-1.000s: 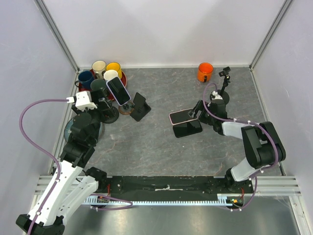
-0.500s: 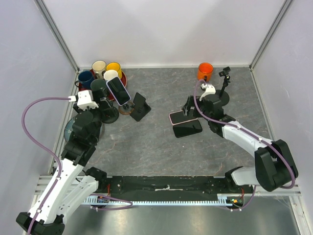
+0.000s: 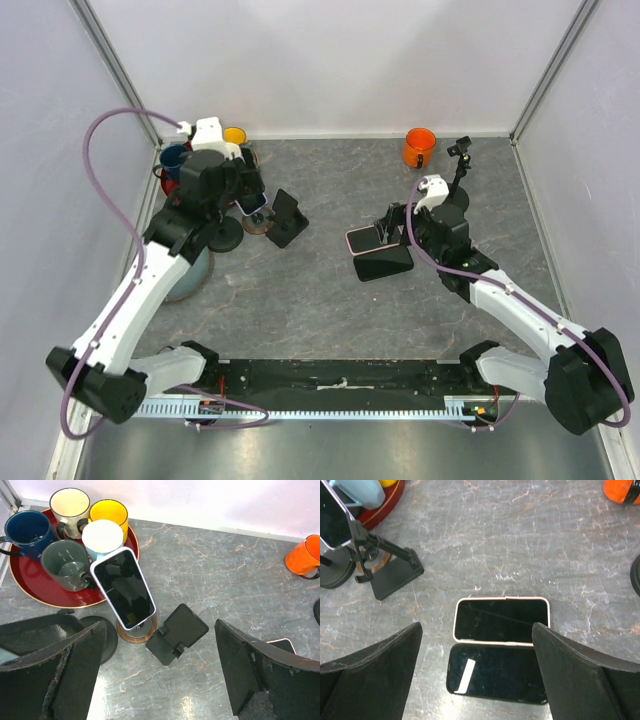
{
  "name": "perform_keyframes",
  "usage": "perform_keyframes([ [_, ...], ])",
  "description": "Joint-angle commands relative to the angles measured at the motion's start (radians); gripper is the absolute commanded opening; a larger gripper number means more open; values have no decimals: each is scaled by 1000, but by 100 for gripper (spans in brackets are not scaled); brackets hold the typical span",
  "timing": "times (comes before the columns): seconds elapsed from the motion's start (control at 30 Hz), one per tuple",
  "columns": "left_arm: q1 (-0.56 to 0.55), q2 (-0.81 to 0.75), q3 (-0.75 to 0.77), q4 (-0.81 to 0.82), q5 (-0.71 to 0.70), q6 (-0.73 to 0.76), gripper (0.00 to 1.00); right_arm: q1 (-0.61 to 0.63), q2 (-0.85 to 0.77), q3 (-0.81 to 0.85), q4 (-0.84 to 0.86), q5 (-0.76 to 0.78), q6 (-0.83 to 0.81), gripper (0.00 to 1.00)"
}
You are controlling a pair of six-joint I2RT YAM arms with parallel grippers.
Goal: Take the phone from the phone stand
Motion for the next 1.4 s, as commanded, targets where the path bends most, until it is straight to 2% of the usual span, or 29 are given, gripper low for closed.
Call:
perform_keyframes([
  [0.0,-30,101,107,-46,-120,-43,95,1,-44,-83,93,-28,-26,98],
  [0.17,-34,184,144,-36,-273,-31,95,3,-38,-126,129,-74,-16,98],
  [0.37,-31,127,114,-42,-491,21,94,1,-20,-152,196,-124,23,98],
  [0.5,-13,66,63,-78,-553,-15,94,6,-26,-157,207,-140,29,98],
  [0.8,84,38,-96,23,-479,-83,94,55,-53,-154,186,-74,0,98],
  [0.97,185,39,-162,100,-308,-83,96,56,-59,-154,178,-68,-5,98],
  [1.13,197,-6,-257,248,-182,3,99,55,-52,-152,178,-63,-5,98],
  [1.37,252,-22,-290,287,-124,40,100,59,-46,-151,177,-64,-6,98],
])
